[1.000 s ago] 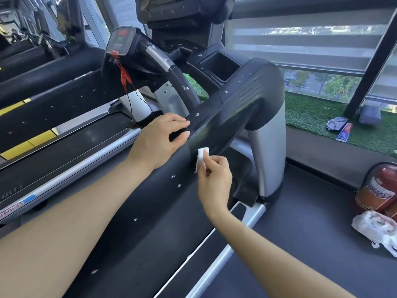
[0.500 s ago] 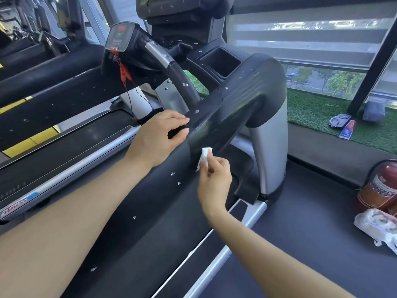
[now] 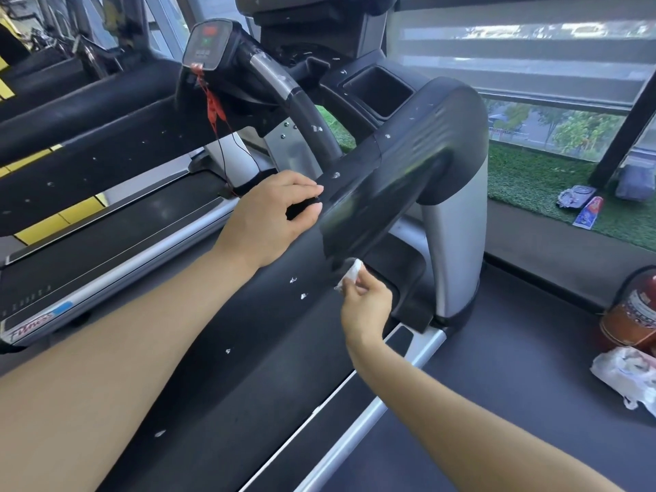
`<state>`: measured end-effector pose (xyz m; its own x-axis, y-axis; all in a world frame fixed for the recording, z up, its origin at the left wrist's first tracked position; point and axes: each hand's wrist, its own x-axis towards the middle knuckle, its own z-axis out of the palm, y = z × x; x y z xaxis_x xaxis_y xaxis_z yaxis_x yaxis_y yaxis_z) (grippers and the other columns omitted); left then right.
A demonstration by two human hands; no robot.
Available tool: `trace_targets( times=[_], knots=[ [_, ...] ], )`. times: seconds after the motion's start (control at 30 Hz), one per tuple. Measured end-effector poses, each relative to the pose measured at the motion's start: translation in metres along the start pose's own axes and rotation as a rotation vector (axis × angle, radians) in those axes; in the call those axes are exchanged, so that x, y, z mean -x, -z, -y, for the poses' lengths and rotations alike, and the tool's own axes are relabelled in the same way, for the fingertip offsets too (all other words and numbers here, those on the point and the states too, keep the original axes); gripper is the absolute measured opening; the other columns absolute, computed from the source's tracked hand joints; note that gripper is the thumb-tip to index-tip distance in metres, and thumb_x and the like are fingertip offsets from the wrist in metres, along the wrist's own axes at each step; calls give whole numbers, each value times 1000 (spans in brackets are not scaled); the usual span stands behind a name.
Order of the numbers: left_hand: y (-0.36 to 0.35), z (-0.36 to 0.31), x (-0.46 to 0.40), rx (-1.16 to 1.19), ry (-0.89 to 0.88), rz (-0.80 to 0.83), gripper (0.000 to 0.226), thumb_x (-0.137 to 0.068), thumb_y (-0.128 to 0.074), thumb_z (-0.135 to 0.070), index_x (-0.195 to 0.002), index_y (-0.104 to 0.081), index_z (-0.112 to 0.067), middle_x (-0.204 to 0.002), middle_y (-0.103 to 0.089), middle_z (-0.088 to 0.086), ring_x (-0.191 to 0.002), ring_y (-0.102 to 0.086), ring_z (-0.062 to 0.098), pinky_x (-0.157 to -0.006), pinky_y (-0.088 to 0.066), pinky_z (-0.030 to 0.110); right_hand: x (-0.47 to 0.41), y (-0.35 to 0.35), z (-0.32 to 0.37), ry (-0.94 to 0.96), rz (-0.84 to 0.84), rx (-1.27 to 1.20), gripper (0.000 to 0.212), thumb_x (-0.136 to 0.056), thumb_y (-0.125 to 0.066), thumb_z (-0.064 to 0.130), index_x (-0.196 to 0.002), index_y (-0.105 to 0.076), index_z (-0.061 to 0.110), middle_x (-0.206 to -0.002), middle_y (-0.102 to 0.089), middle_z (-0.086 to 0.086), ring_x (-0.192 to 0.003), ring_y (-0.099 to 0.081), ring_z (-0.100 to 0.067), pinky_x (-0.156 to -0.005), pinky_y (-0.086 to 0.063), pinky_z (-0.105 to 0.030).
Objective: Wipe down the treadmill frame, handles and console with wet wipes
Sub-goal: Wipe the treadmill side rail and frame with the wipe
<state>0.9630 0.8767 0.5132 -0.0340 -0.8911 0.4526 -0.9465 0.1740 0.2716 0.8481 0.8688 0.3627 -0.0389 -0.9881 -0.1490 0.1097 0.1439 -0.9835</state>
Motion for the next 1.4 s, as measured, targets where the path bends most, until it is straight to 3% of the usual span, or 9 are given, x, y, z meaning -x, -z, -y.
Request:
trace_targets(
  times=[0.17, 0.27, 0.4, 0.5, 0.7, 0.87, 1.0, 1.2, 1.4],
  knots=[
    [0, -1, 0, 8, 9, 0, 26, -92, -60, -22, -116, -68, -16, -117, -63, -7, -108, -55, 7, -90, -36, 11, -63, 13, 24, -49, -114, -20, 34, -97, -50, 21, -68, -60, 6, -59, -47, 7, -56, -38, -5, -44, -30, -8],
    [0, 0, 0, 6, 5, 2, 26, -92, -60, -22, -116, -68, -15, -117, -63, -7, -108, -54, 7, -89, -34, 6, -85, 15, 30, -110, -149, 7, 38, -92, -48, 7, -55, -50, 16, -53, -44, 7, -51, -35, -11, -40, -30, -12],
    [0, 0, -1, -4, -9, 3, 27, -92, -59, -22, -116, -68, -15, -117, -63, -7, -107, -56, 8, -91, -40, 16, -55, 1, -2, -174, 63, -61, 27, -87, -53, -2, -75, -70, 16, -72, -68, 5, -67, -55, -6, -66, -48, -23],
    [0, 0, 0, 2, -12, -3, 27, -92, -59, -22, -116, -68, -15, -116, -63, -7, -107, -56, 8, -91, -41, 17, -35, -2, -14, -152, 160, -18, 25, -90, -55, 2, -69, -67, 10, -60, -61, 10, -63, -49, -6, -61, -43, -22],
    [-1, 2, -1, 3, -16, -3, 27, -92, -59, -23, -116, -68, -15, -116, -63, -7, -107, -55, 7, -92, -40, 17, -87, 14, 18, -87, -106, 30, 30, -96, -52, 24, -74, -66, 12, -68, -59, 3, -58, -44, -7, -53, -38, -17],
    [-1, 2, -2, 3, -20, -2, 27, -92, -59, -23, -116, -68, -14, -117, -63, -6, -108, -55, 9, -91, -36, 14, -43, 8, 14, -91, -12, 45, 32, -96, -49, 18, -68, -59, 5, -64, -40, -1, -61, -31, -13, -49, -26, -19],
    [0, 1, -2, 0, -37, 4, 28, -93, -57, -23, -117, -67, -13, -117, -63, -4, -108, -56, 12, -89, -36, 15, 2, 6, 15, 75, 58, 188, 18, -89, -45, 3, -79, -57, -6, -63, -45, -1, -50, -30, -8, -42, -25, -14],
    [-2, 7, -3, 8, -54, 18, 29, -94, -56, -25, -118, -66, -15, -117, -61, -6, -107, -55, 13, -87, -40, 21, -17, 5, 46, 78, -119, 76, 25, -95, -42, 8, -86, -54, -11, -70, -37, -7, -46, -28, -7, -39, -24, -10],
    [-3, 9, -5, 2, -92, 28, 30, -94, -52, -22, -119, -65, -11, -119, -61, 1, -110, -55, 16, -87, -37, 19, 46, -22, 51, 228, -120, 86, 32, -99, -42, 15, -73, -52, 30, -91, -37, -5, -61, -39, -9, -54, -37, -13]
  ],
)
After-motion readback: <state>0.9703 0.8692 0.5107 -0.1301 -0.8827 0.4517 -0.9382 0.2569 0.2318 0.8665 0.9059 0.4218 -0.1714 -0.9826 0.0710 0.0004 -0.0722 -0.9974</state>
